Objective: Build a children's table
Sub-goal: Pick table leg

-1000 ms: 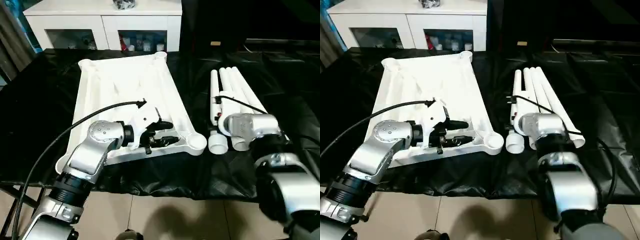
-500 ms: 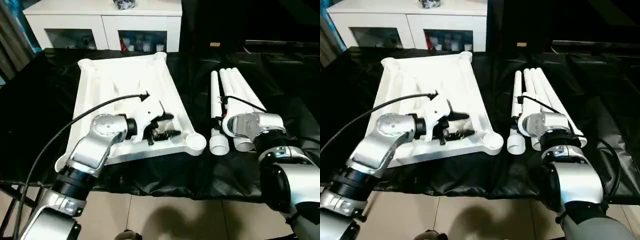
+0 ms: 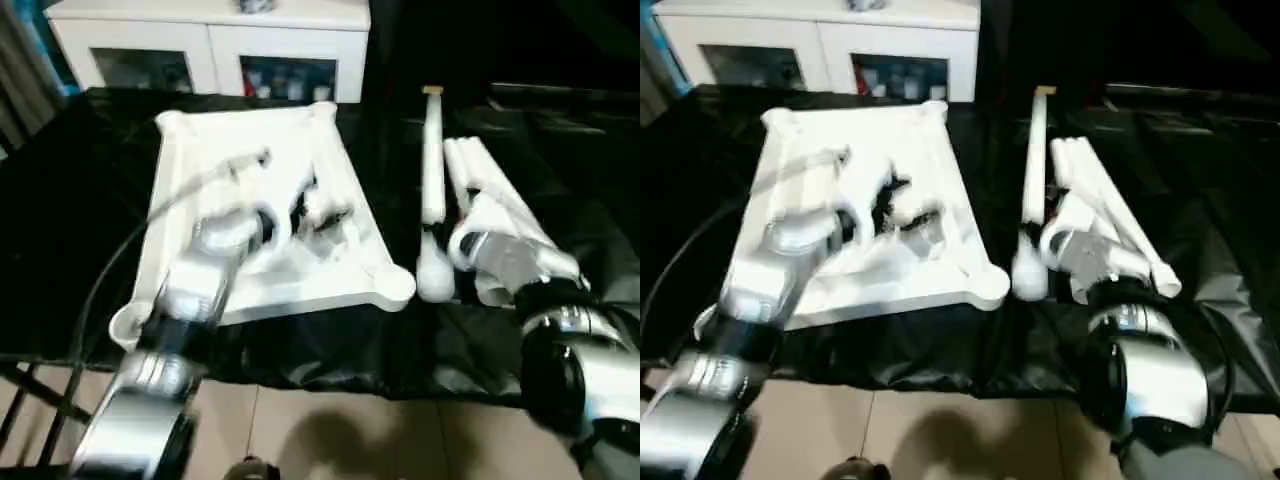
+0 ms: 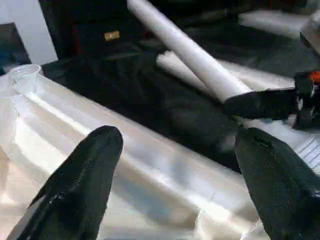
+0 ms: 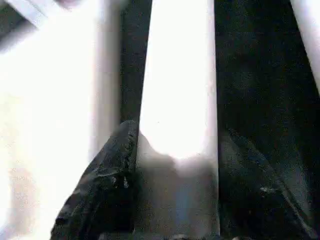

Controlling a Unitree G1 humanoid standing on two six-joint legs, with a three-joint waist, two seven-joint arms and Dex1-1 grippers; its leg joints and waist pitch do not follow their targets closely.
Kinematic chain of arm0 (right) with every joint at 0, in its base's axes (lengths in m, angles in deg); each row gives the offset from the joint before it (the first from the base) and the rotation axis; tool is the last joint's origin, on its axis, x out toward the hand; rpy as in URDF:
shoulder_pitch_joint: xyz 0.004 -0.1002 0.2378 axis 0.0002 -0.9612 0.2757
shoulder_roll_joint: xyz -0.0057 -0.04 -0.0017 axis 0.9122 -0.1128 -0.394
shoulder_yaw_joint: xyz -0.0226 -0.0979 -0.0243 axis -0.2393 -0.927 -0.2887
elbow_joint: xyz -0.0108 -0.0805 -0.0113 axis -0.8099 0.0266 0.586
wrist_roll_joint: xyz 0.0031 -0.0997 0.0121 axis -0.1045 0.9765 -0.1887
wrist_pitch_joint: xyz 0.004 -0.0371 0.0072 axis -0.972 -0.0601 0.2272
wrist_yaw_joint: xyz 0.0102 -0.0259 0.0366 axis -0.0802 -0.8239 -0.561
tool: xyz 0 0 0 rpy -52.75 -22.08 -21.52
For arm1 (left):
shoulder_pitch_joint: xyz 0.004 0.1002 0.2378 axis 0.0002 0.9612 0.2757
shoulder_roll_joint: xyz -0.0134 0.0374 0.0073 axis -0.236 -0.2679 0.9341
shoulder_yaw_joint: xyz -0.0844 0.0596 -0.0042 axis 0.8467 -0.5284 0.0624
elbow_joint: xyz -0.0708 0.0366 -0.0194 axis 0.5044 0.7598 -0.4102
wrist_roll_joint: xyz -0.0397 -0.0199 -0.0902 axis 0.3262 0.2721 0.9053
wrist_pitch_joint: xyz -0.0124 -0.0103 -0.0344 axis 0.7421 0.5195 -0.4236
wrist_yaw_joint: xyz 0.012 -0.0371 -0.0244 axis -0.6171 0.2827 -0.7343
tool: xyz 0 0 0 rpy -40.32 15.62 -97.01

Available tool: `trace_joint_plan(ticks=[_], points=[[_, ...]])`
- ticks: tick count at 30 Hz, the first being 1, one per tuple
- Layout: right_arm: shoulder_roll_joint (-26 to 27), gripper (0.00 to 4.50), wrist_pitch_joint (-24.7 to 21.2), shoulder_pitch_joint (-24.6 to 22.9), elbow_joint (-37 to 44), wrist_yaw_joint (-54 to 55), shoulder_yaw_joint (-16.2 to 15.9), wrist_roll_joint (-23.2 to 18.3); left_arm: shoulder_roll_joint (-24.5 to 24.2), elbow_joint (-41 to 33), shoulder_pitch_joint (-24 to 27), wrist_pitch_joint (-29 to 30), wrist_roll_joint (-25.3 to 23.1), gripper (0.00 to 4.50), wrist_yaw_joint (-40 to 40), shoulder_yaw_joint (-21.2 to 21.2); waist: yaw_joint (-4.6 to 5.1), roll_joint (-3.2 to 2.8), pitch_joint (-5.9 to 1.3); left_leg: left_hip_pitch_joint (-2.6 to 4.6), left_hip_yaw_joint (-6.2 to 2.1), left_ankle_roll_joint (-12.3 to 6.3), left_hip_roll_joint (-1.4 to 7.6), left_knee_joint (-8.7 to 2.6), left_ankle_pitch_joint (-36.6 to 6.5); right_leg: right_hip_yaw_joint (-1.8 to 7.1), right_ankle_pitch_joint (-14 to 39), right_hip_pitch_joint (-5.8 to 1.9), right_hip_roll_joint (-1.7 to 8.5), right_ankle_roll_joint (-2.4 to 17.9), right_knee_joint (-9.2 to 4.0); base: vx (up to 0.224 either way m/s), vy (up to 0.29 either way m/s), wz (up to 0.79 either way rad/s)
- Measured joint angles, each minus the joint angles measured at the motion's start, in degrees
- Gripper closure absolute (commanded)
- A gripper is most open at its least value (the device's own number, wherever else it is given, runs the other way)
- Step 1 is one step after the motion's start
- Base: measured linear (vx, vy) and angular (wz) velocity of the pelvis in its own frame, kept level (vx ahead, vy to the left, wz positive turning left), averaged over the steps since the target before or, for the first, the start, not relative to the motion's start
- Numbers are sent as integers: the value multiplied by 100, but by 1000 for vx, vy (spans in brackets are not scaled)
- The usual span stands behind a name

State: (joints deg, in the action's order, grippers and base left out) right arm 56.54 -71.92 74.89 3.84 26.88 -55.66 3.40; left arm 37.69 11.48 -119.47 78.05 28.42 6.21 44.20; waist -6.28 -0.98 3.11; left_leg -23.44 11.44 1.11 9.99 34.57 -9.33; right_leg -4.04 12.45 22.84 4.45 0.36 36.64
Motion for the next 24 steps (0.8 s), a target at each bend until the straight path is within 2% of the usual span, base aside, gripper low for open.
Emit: trace_joint_plan(ticks=[2, 4, 7, 11, 16, 21, 24], points=[[-29, 268, -124, -209, 729, -636, 1, -342, 266, -23, -78, 288, 487, 5, 46, 266, -36, -1, -1, -5, 2, -11, 2, 11, -6, 1, 2, 6, 0, 4, 6, 0, 0, 0], [-40, 268, -304, -460, 1383, -1194, -32, -645, 444, -1, -185, 558, 764, 0, 54, 375, -67, 0, 0, -11, 1, -14, 5, 19, -8, -1, 3, 8, 0, 4, 10, 0, 0, 0], [-46, 268, -666, -964, 2330, -2028, -215, -1145, 663, 16, -446, 837, 1096, 0, 46, 548, -171, 0, 0, -8, 1, -15, 7, 32, -9, 2, 2, 6, 0, 4, 17, 0, 0, 0], [-51, 268, -1006, -1392, 3159, -2627, -403, -1639, 899, 3, -657, 1133, 1449, 0, 54, 668, -206, 0, 1, -6, 2, -1, 7, 42, -17, 6, -1, 4, 1, 4, 27, 0, 0, 0], [-110, 268, -1274, -1568, 3719, -2907, -495, -1860, 1020, -35, -751, 1433, 1891, 0, 39, 918, -196, 3, 2, 5, 1, 3, 7, 41, -13, 8, -4, -4, 1, 3, 31, 0, 0, 0], [-125, 268, -1416, -1744, 3989, -2977, -730, -1901, 1051, -140, -777, 1636, 2060, 0, 34, 983, -192, 8, 5, -2, 1, 3, 6, 36, -13, 8, -4, 2, 1, 2, 24, 0, 0, 0], [-134, 268, -1445, -1747, 4099, -2972, -832, -1901, 1087, -196, -777, 1649, 2087, 27, -70, 985, -194, 11, 7, -3, 1, 2, 6, 32, -13, 7, -4, 2, 1, 2, 18, 0, 0, 0]])
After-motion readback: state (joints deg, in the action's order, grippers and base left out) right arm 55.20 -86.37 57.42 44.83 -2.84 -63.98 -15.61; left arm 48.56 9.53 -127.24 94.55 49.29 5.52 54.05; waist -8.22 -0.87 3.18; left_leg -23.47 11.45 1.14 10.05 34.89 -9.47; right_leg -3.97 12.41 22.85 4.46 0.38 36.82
